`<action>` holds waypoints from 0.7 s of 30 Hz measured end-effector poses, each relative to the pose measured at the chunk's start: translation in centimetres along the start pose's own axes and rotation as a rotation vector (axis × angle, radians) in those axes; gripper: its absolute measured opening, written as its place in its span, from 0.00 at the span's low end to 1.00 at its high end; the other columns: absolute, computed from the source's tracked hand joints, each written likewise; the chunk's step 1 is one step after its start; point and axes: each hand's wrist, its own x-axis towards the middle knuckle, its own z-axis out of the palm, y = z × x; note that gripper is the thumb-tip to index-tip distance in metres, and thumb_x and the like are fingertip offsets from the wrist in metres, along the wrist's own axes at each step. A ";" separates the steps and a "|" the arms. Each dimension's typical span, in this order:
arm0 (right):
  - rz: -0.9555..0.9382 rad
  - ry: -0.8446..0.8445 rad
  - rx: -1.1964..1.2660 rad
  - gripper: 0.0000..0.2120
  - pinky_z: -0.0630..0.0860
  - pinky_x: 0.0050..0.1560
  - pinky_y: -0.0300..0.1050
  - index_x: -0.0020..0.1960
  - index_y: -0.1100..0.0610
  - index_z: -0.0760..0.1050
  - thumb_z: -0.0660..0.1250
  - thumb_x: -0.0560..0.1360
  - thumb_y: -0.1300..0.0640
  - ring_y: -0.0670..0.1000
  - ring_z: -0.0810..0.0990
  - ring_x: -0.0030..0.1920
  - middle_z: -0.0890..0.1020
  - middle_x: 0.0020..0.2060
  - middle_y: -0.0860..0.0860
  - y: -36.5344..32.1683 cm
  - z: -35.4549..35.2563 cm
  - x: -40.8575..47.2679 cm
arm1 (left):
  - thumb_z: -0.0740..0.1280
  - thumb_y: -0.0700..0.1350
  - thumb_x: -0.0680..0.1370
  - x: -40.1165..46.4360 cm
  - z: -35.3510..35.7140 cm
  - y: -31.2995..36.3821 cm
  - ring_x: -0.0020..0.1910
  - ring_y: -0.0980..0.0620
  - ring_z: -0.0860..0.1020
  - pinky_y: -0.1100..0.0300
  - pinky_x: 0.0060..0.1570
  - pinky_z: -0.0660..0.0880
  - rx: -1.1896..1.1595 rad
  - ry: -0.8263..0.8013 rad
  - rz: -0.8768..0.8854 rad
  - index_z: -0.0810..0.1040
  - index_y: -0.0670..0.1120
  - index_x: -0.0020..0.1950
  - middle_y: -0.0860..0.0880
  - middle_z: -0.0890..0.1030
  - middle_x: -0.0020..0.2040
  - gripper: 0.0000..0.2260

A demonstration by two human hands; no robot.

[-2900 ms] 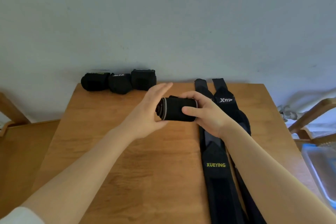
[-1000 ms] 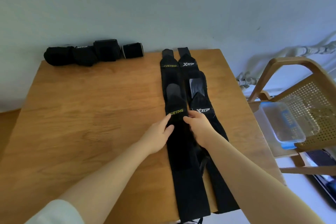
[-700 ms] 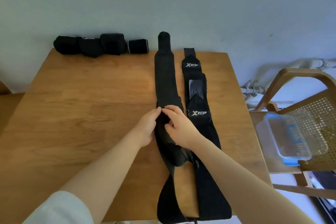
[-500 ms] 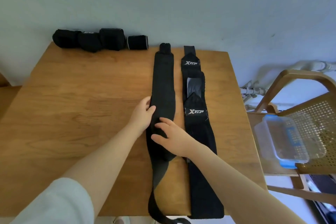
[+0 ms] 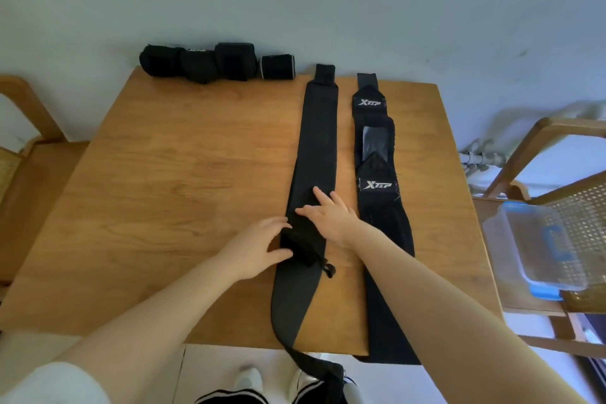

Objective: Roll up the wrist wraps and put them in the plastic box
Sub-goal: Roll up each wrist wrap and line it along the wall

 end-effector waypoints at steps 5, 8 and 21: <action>-0.069 0.276 -0.214 0.25 0.48 0.76 0.56 0.74 0.49 0.63 0.61 0.79 0.47 0.56 0.44 0.77 0.49 0.77 0.54 -1.6 3.3 -2.7 | 0.59 0.53 0.81 -1.8 1.4 -1.7 0.77 0.48 0.42 0.48 0.74 0.47 0.334 -0.051 -0.050 0.49 0.59 0.77 0.52 0.40 0.78 0.27; -0.239 0.441 -0.288 0.18 0.61 0.71 0.54 0.68 0.54 0.71 0.62 0.79 0.54 0.57 0.61 0.72 0.66 0.71 0.55 -2.5 6.6 -5.6 | 0.57 0.53 0.81 -1.5 1.3 -1.6 0.77 0.47 0.42 0.47 0.73 0.48 0.371 -0.065 -0.053 0.48 0.60 0.77 0.51 0.40 0.78 0.27; 0.606 0.822 0.550 0.08 0.72 0.34 0.40 0.43 0.54 0.71 0.58 0.80 0.56 0.48 0.76 0.34 0.76 0.35 0.49 -3.6 15.6 -12.5 | 0.57 0.49 0.82 -7.9 6.1 -2.3 0.77 0.51 0.41 0.60 0.70 0.39 0.337 -0.020 0.436 0.49 0.51 0.78 0.52 0.41 0.78 0.27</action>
